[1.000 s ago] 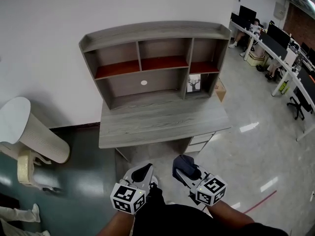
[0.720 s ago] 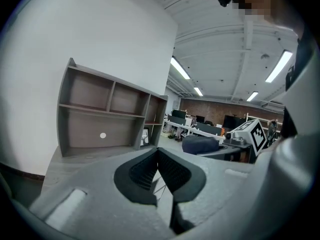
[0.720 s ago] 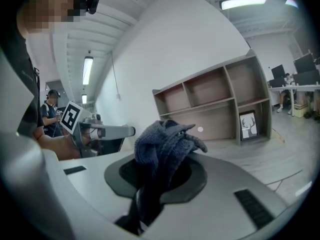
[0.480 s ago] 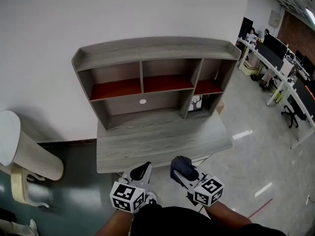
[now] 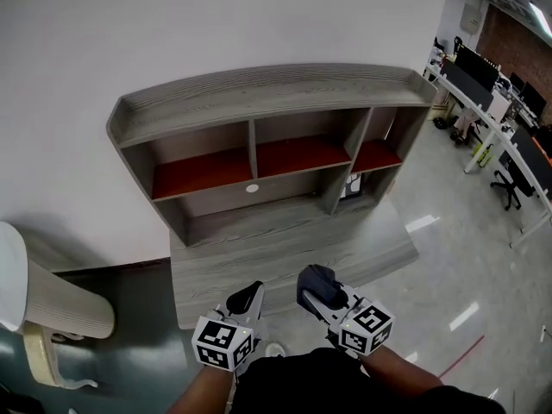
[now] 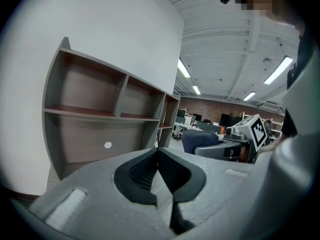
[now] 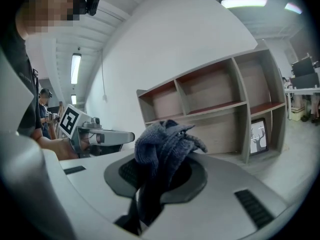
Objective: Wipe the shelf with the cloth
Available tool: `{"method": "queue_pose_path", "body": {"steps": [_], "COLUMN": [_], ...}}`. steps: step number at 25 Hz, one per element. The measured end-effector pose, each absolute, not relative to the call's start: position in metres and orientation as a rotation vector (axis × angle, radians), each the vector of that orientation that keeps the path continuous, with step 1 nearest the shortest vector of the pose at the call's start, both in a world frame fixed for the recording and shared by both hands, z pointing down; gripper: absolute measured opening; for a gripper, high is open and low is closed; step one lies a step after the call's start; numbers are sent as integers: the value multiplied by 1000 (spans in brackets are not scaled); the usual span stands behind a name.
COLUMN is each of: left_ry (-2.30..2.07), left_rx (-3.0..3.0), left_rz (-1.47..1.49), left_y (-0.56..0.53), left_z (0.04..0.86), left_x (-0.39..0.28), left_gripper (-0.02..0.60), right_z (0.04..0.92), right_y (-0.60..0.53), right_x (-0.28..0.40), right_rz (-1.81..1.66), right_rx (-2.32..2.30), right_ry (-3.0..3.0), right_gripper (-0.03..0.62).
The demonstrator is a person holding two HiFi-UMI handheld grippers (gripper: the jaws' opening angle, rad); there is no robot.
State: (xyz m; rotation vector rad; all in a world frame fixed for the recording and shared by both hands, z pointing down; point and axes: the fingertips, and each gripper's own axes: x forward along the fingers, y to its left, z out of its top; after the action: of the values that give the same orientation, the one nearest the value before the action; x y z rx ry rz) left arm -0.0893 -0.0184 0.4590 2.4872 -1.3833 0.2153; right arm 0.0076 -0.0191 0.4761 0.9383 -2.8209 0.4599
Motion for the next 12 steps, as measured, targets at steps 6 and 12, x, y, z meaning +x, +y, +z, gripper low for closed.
{"method": "queue_pose_path", "body": {"steps": [6, 12], "left_ry": [-1370, -1385], "left_rx": [2497, 2471], "left_rz": [205, 211], "left_y": [-38, -55], "left_z": [459, 465], "left_x": [-96, -98], "left_gripper": [9, 9], "right_z": [479, 475], "right_y": [-45, -69], "right_x": [0, -1], "right_rz": [465, 448], "right_rx": [970, 950], "right_ry": [-2798, -2812], "right_gripper": [83, 83]}}
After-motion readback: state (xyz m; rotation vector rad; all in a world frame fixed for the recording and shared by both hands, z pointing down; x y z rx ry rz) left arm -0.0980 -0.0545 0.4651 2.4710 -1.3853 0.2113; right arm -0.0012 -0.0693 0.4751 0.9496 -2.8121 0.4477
